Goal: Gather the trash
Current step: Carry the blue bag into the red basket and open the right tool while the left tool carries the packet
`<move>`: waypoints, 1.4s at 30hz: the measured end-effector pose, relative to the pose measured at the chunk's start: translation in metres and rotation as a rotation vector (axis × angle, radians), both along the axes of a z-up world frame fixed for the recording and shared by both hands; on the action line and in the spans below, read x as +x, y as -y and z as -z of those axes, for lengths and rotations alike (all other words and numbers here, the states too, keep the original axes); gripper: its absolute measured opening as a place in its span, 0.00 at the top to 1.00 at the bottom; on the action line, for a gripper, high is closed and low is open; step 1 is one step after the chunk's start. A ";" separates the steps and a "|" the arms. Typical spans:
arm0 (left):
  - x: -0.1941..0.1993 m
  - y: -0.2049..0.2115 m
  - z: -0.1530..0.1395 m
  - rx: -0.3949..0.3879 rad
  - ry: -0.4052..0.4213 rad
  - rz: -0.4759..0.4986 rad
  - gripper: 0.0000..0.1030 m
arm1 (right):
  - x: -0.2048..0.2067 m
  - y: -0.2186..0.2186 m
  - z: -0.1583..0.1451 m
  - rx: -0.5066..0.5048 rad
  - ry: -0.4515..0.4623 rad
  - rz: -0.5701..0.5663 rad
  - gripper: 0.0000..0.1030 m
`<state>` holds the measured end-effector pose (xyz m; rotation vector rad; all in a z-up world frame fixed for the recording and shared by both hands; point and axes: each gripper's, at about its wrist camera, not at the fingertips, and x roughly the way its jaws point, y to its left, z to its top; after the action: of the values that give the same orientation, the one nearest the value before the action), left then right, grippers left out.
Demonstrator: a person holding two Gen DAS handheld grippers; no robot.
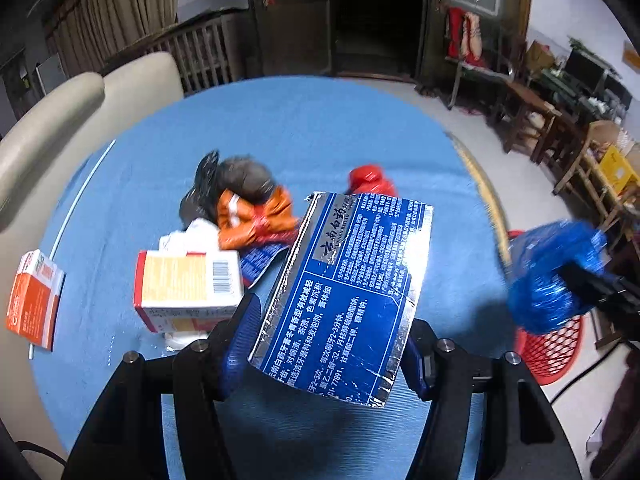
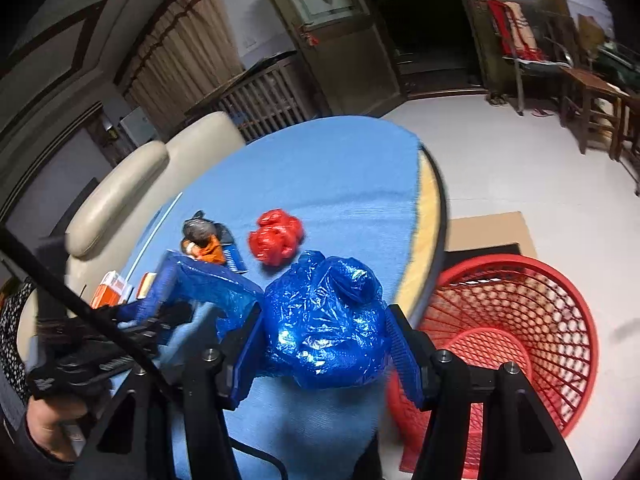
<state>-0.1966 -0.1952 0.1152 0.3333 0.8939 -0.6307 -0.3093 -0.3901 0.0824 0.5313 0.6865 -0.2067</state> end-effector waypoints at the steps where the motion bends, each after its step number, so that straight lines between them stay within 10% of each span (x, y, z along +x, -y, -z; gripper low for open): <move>1: -0.004 0.000 -0.003 -0.013 0.004 0.007 0.37 | -0.007 0.005 0.001 0.003 -0.004 0.019 0.40; 22: -0.063 0.092 -0.015 -0.120 0.000 0.262 0.37 | -0.107 0.097 0.013 0.005 -0.044 0.336 0.40; 42: -0.094 0.151 -0.003 -0.095 -0.027 0.371 0.37 | -0.107 0.125 0.050 0.052 -0.117 0.360 0.40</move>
<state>-0.2904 -0.3462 0.1184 0.4094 0.8305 -1.0188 -0.4164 -0.5150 0.0328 0.6951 0.7081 -0.5618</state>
